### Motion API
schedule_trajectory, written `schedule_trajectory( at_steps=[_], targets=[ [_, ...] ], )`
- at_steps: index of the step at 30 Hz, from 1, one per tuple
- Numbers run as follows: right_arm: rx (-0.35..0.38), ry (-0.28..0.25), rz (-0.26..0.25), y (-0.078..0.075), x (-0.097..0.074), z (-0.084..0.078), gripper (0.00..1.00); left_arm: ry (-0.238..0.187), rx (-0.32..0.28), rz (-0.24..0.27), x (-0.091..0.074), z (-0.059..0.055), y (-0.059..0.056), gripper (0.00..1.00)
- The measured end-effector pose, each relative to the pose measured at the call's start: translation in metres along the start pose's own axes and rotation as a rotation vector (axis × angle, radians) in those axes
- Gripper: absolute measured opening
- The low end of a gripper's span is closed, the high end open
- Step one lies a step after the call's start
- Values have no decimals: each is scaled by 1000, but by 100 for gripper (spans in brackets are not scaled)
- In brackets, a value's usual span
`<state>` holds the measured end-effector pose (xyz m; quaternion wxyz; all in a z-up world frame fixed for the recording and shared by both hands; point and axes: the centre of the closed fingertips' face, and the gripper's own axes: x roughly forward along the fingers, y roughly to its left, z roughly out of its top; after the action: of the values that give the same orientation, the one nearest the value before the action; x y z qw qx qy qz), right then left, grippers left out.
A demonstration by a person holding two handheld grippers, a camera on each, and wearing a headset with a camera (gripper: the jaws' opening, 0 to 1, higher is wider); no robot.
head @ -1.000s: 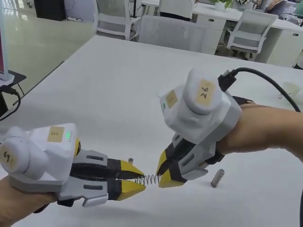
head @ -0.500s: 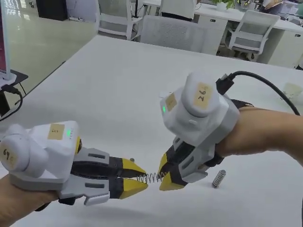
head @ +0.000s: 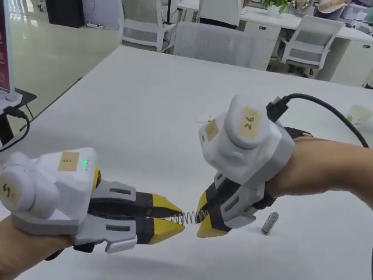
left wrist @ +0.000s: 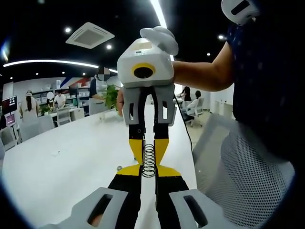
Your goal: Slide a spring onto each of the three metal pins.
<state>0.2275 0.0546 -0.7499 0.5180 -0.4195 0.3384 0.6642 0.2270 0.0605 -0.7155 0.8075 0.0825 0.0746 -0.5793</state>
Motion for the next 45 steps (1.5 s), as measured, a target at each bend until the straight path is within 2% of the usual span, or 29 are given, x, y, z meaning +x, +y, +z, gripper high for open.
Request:
schedule_trajectory(
  at_steps=[9,14,25,45],
  targets=[
    [4,-13,-11,0,-4,5,9,6,10,3,0,-2,0,2],
    [14,-41,-12,1,-11,13,9,11,10,2,1,-4,-1,2],
    [11,-55,-12,4,-15,25,9,17,14,-6,3,-7,-4,3],
    [-26,-22,-12,4,-17,32,8,6,4,-13,10,-8,-3,3]
  ],
)
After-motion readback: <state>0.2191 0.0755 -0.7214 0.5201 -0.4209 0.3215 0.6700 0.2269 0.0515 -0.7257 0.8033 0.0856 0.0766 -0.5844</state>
